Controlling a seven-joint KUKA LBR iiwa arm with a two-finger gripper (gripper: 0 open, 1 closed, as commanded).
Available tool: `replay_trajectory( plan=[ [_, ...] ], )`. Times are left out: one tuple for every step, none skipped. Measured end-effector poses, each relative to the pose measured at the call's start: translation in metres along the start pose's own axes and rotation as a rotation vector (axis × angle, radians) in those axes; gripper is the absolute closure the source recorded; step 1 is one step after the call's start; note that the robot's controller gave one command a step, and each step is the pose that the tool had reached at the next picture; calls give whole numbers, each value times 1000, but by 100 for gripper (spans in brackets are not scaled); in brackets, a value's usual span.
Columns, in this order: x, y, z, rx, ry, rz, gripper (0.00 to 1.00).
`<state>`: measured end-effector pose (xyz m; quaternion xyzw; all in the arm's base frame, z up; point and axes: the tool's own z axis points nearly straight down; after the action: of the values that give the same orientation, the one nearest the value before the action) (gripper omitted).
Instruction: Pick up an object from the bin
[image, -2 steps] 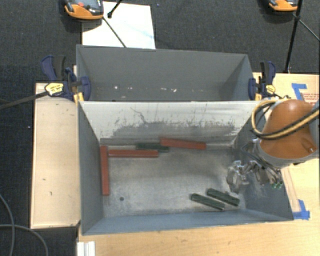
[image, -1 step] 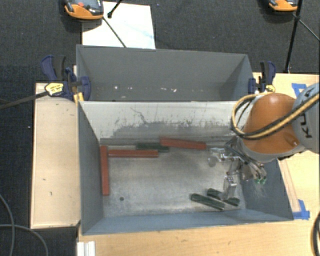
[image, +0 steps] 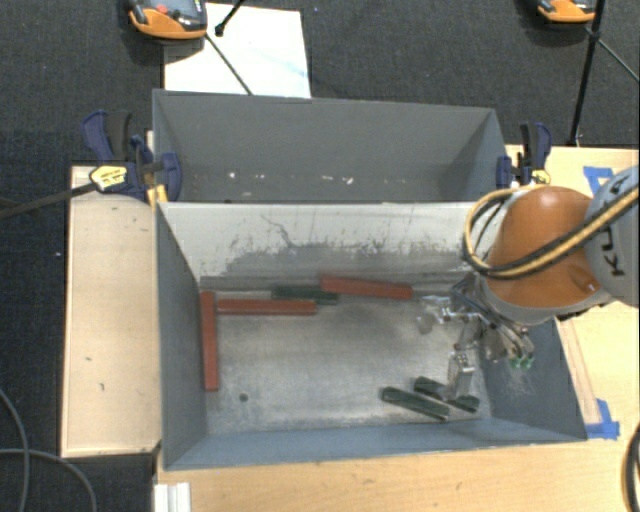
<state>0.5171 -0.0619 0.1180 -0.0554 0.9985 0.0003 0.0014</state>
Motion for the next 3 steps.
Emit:
replay_trajectory(
  plan=[
    [2, 1, 2, 1, -4, -1, 0],
    [22, -11, 28, -1, 2, -199, 0],
    [13, 33, 33, 1, 3, -358, 0]
  ],
)
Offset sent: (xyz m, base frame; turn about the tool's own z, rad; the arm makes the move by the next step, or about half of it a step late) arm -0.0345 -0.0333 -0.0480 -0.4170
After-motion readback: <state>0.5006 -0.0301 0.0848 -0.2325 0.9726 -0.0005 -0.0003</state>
